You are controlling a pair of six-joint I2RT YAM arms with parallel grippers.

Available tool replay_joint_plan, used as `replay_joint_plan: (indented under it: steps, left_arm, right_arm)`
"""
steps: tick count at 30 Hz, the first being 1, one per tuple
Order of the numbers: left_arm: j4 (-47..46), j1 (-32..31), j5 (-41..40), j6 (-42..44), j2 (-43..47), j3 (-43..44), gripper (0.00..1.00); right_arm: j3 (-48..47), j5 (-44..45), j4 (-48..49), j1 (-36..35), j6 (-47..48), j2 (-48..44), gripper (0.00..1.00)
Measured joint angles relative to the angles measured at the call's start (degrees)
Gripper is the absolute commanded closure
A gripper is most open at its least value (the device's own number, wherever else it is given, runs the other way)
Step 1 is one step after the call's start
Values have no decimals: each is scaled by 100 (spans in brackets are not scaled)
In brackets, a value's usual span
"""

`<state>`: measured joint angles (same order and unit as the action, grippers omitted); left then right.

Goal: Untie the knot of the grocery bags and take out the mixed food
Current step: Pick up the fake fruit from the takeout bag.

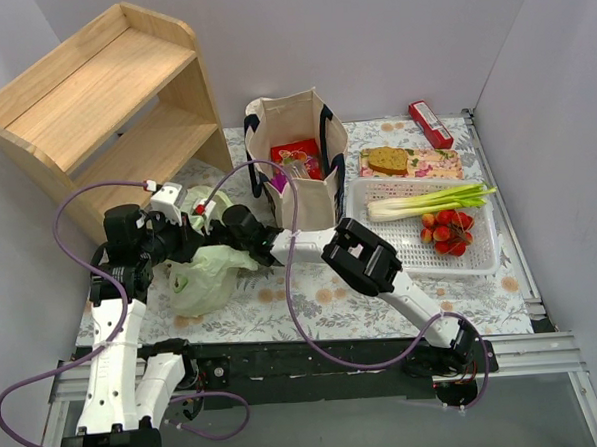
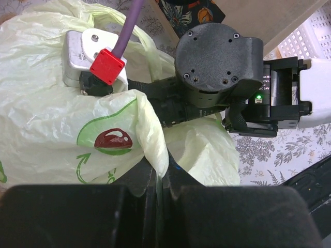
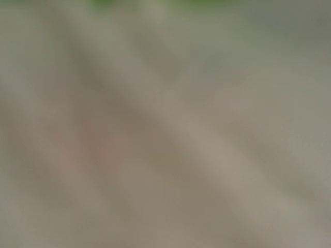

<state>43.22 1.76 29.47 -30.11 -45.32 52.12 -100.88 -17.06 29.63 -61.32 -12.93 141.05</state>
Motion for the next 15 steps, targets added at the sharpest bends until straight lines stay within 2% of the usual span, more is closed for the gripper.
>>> replay_joint_plan:
  steps: [1, 4, 7, 11, 15]
  left_arm:
    - [2, 0, 13, -31, 0, -2, 100]
    - [-22, 0, 11, -87, 7, -2, 100]
    - [-46, 0, 9, -118, 22, -2, 100]
    - [-83, 0, 2, -37, 66, -2, 100]
    - [13, 0, -7, 422, 238, -2, 100]
  right_arm:
    - [-20, -9, 37, -7, -33, 7, 63]
    - [-35, -31, 107, -33, -22, 7, 76]
    - [46, -22, 142, -26, 120, -59, 98]
    - [876, -26, -17, 42, 448, -708, 99]
    - [2090, -46, -264, 278, 885, -1803, 99]
